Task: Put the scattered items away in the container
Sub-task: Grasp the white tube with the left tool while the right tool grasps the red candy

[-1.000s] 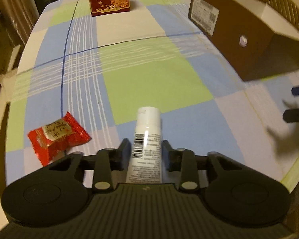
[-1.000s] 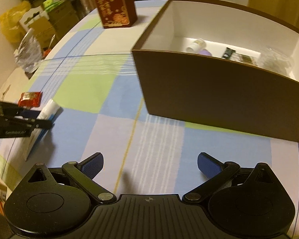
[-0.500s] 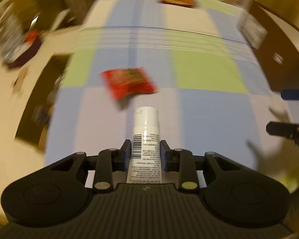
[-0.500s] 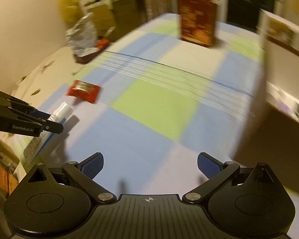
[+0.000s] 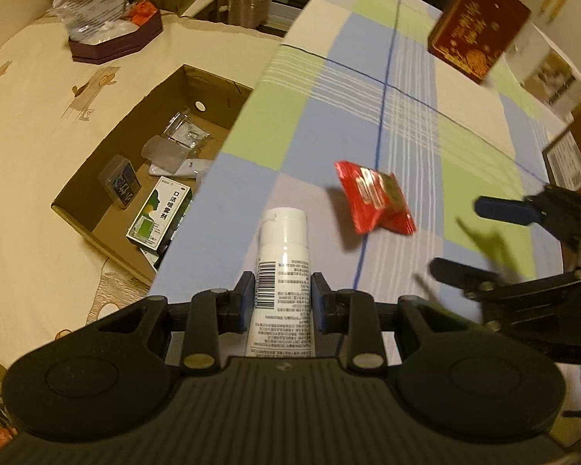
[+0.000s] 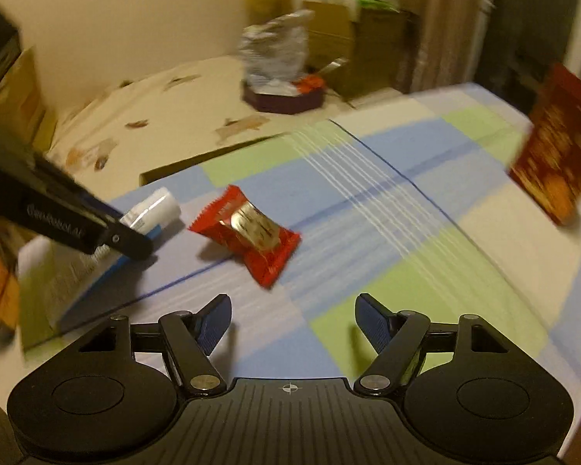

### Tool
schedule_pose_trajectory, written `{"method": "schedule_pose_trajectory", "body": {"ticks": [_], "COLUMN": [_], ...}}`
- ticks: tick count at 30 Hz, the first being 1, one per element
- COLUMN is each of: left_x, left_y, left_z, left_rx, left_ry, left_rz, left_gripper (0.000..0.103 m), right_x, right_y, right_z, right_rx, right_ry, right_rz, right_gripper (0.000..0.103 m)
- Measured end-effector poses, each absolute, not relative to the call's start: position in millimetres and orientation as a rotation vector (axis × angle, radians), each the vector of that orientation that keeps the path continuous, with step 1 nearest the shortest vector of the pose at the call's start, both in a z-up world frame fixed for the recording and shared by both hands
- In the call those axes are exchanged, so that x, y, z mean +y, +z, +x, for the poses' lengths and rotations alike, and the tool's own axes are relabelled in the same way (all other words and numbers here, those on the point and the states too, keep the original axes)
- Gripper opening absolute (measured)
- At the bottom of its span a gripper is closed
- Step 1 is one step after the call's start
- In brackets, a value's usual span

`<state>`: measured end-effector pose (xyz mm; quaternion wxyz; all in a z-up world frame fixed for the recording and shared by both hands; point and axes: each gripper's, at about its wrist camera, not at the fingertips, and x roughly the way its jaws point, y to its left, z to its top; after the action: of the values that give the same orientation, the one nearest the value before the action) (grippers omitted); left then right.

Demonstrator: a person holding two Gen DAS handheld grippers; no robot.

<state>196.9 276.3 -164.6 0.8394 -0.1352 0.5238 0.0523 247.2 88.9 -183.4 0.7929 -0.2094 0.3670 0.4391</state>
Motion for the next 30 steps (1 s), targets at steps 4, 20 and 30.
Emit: {"method": "schedule_pose_trajectory", "body": {"ticks": [4, 20, 30], "left_x": [280, 282, 263], "left_y": [-165, -165, -154], "left_z": [202, 210, 216], "left_rx": [1.099, 1.092, 1.061], "left_ry": [0.109, 0.093, 0.052], "left_rz": [-0.305, -0.324, -0.287], "left_gripper": [0.025, 0.025, 0.026], "right_x": [107, 131, 94], "right_y": [-190, -214, -179], "right_z": [248, 241, 239], "right_rx": [0.714, 0.661, 0.752], "right_ry": [1.019, 1.084, 0.968], "right_rz": [-0.549, -0.680, -0.568], "right_gripper": [0.077, 0.036, 0.035]}}
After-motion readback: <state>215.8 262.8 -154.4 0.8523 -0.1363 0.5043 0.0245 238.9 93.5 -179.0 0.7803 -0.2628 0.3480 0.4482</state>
